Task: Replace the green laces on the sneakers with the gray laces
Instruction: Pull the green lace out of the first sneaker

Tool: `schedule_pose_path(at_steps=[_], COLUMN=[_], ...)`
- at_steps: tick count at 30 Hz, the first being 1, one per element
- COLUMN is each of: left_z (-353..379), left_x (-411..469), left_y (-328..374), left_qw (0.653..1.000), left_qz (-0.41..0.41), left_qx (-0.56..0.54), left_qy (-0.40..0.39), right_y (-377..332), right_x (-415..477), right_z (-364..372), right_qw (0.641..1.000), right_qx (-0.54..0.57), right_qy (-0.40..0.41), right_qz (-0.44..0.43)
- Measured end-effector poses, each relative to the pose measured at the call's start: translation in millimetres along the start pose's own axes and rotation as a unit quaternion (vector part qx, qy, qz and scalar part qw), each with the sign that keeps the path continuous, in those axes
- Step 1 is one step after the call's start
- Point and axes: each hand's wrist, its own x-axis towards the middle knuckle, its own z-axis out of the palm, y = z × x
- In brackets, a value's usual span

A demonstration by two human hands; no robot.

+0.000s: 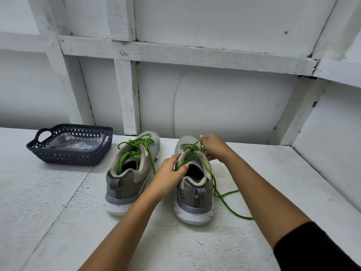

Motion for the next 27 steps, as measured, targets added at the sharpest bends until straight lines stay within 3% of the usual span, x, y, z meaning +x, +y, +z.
schedule_pose_path(at_steps=[5, 7, 12, 18, 22, 25, 27], left_z=[3, 3, 4, 6, 4, 4, 5], left_x=[2, 1, 0, 3, 3, 4, 4], left_y=[-3, -4, -6, -8, -10, -11, -11], left_qw=[1.000, 1.000, 1.000, 1.000, 1.000, 1.000, 1.000], left_qz=[0.010, 0.011, 0.013, 0.008, 0.007, 0.008, 0.007], left_qx=[0.010, 0.007, -0.005, -0.007, -0.006, -0.004, -0.002], left_qy=[0.001, 0.000, -0.003, 0.005, 0.006, 0.008, 0.007], right_y=[-1, -2, -1, 7, 0, -4, -3], right_x=[-6, -4, 2, -10, -2, 5, 6], right_z=[-21, -25, -22, -21, -30, -33, -29], right_qw=[0.992, 0.995, 0.975, 0.994, 0.995, 0.973, 0.962], right_qx=[-0.042, -0.007, 0.221, -0.024, 0.090, 0.216, 0.255], right_qy=[-0.119, -0.098, 0.009, -0.104, -0.020, 0.079, 0.095], right_qz=[0.012, 0.002, 0.003, -0.027, -0.042, -0.030, -0.005])
